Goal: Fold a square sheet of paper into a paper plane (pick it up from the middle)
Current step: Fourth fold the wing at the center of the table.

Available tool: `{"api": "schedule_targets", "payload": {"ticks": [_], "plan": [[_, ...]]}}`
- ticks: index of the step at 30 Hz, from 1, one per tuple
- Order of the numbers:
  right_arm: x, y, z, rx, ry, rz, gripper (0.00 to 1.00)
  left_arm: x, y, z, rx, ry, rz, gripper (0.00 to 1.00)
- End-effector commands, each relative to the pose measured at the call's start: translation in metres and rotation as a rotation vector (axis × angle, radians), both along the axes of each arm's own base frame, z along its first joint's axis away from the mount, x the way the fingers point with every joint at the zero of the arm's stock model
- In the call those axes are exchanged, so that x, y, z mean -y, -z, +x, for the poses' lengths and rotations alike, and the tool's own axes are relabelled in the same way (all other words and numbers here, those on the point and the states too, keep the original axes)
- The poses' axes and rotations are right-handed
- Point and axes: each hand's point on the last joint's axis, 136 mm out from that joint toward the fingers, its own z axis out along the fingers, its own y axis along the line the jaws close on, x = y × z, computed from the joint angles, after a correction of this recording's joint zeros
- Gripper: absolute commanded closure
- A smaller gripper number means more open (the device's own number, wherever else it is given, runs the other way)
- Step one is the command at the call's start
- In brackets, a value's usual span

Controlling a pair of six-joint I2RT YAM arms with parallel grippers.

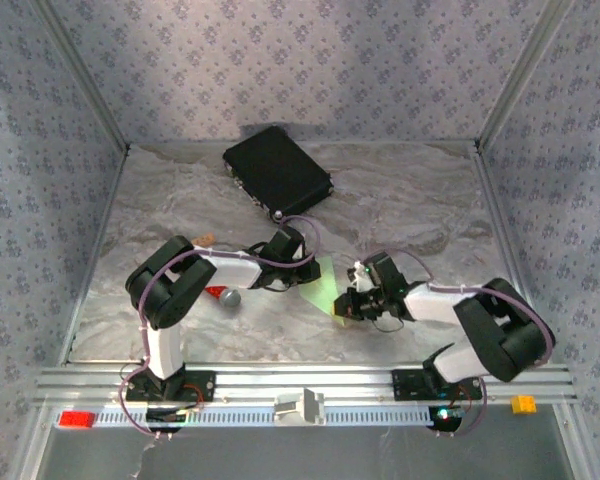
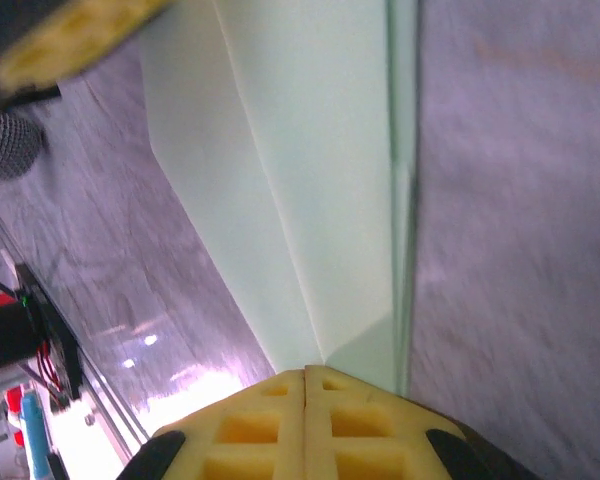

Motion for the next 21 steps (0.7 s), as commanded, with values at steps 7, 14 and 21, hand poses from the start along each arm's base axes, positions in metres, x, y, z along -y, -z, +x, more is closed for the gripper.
{"api": "schedule_targets", "payload": {"ticks": [7, 14, 21], "plan": [[0.035, 0.018, -0.041, -0.101, 0.091, -0.077, 0.94, -0.028, 0.042, -0.010, -0.074, -0.044, 0.125, 0.95], [0.012, -0.049, -0.003, 0.078, 0.070, 0.022, 0.94, -0.024, 0.038, -0.011, -0.065, -0.035, 0.115, 0.94], [-0.021, -0.047, 0.038, 0.060, 0.022, 0.040, 0.93, -0.023, 0.035, -0.011, -0.060, -0.032, 0.114, 0.95]]}}
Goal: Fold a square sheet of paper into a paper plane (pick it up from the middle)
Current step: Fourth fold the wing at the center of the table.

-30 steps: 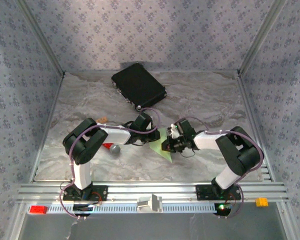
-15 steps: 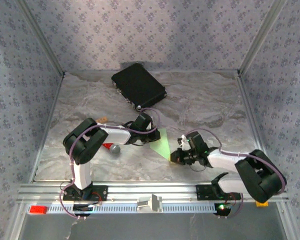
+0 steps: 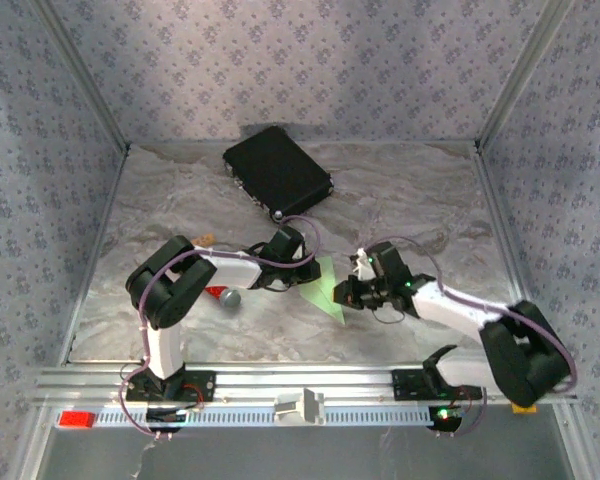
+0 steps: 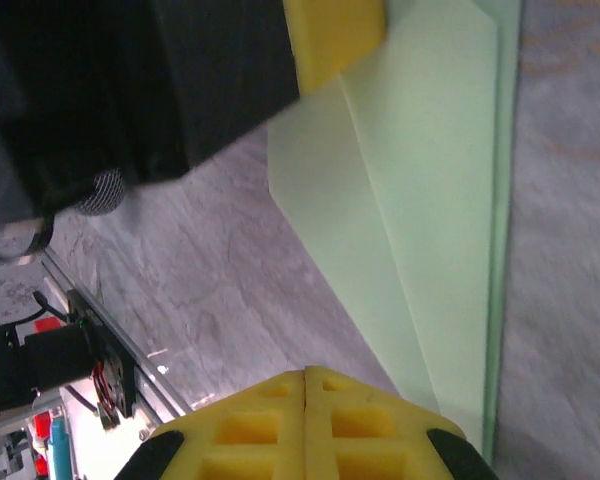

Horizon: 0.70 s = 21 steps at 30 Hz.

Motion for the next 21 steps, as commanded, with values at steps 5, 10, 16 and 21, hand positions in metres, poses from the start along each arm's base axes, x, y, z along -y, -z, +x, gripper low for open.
{"api": "schedule_targets", "payload": {"ticks": [5, 10, 16, 21], "plan": [[-0.008, 0.026, 0.015, -0.038, -0.018, -0.024, 0.93, -0.025, 0.036, -0.011, -0.062, -0.034, 0.121, 0.94], [0.011, 0.060, -0.010, -0.124, -0.012, -0.083, 0.97, -0.019, 0.030, -0.008, -0.055, -0.020, 0.103, 0.94], [0.024, 0.078, -0.024, -0.168, 0.001, -0.118, 1.00, 0.002, -0.024, 0.004, 0.042, 0.028, 0.008, 0.91], [0.024, 0.075, -0.020, -0.164, 0.007, -0.114, 1.00, 0.012, -0.040, -0.011, 0.039, 0.057, -0.045, 0.92]]}}
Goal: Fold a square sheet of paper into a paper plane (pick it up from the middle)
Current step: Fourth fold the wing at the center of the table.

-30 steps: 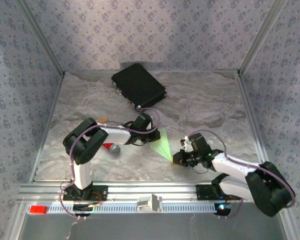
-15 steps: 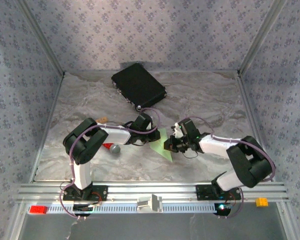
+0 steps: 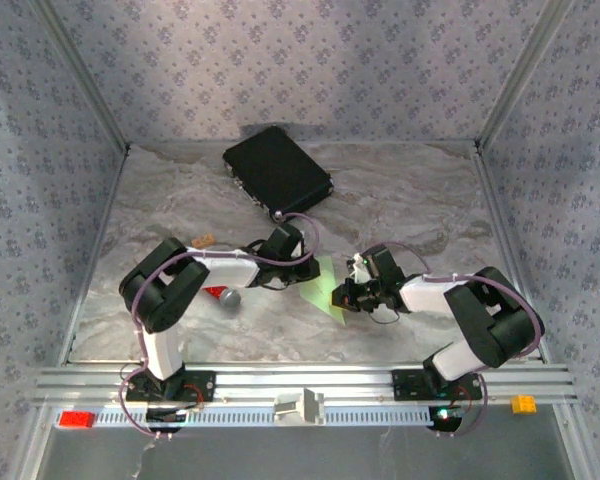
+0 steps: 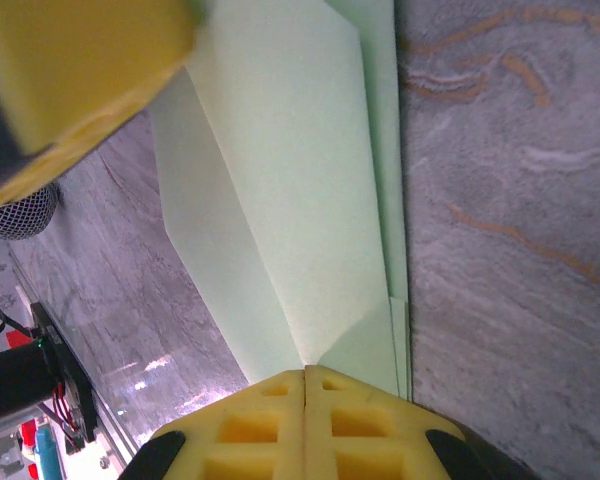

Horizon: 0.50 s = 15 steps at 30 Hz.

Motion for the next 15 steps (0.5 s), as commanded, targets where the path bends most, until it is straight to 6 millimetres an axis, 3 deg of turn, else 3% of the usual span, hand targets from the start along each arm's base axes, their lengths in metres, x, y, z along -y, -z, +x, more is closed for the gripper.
{"api": "schedule_targets", "payload": {"ticks": [1, 8, 15], "plan": [[0.021, 0.030, -0.025, -0.117, 0.009, -0.101, 1.00, 0.016, -0.022, -0.012, 0.012, 0.050, -0.059, 0.92], [0.023, 0.029, -0.025, -0.117, 0.018, -0.101, 1.00, 0.035, 0.002, -0.036, -0.083, 0.079, -0.115, 0.95], [0.026, 0.033, -0.029, -0.126, 0.019, -0.112, 1.00, 0.010, 0.042, -0.030, -0.130, 0.000, -0.037, 0.95]]}}
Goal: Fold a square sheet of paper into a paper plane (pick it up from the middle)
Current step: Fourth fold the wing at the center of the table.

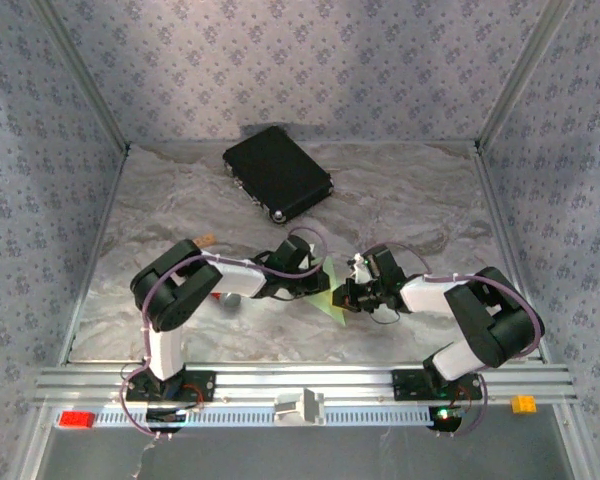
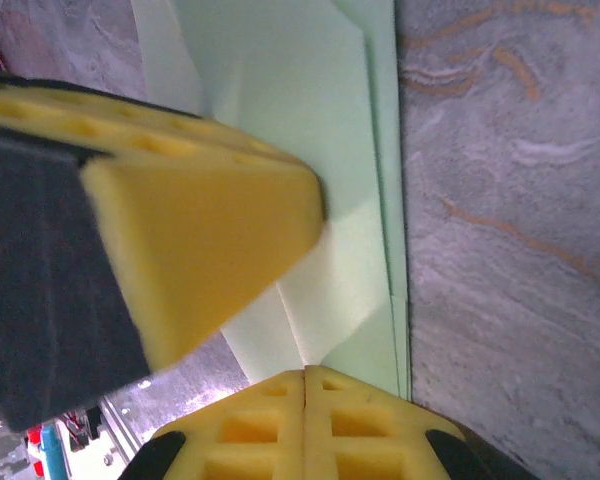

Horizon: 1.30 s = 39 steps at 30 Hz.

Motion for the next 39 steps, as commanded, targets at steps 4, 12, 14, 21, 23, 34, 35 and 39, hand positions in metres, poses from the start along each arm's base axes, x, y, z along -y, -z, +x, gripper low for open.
{"api": "schedule_targets", "payload": {"ticks": [4, 12, 14, 21, 23, 34, 35, 39], "plan": [[0.027, 0.035, -0.030, -0.126, 0.017, -0.122, 1.00, -0.026, 0.027, 0.015, -0.021, -0.087, 0.084, 0.95], [0.027, 0.035, -0.033, -0.131, 0.010, -0.118, 1.00, -0.050, 0.014, 0.051, -0.003, -0.143, 0.171, 0.95], [0.027, 0.034, -0.033, -0.128, 0.009, -0.116, 1.00, -0.056, 0.013, 0.058, -0.005, -0.135, 0.195, 0.95], [0.026, 0.031, -0.034, -0.121, 0.004, -0.101, 1.00, -0.077, 0.023, 0.073, -0.033, -0.148, 0.215, 0.95], [0.026, 0.030, -0.034, -0.114, 0.004, -0.098, 1.00, -0.074, 0.018, 0.074, -0.024, -0.142, 0.205, 0.95], [0.026, 0.029, -0.033, -0.114, 0.004, -0.094, 1.00, -0.068, -0.030, 0.074, 0.097, -0.149, 0.176, 0.90], [0.026, 0.029, -0.032, -0.110, 0.004, -0.095, 1.00, -0.066, -0.034, 0.073, 0.110, -0.142, 0.169, 0.90], [0.026, 0.029, -0.031, -0.109, 0.004, -0.095, 1.00, -0.058, -0.044, 0.068, 0.122, -0.109, 0.125, 0.89]]}}
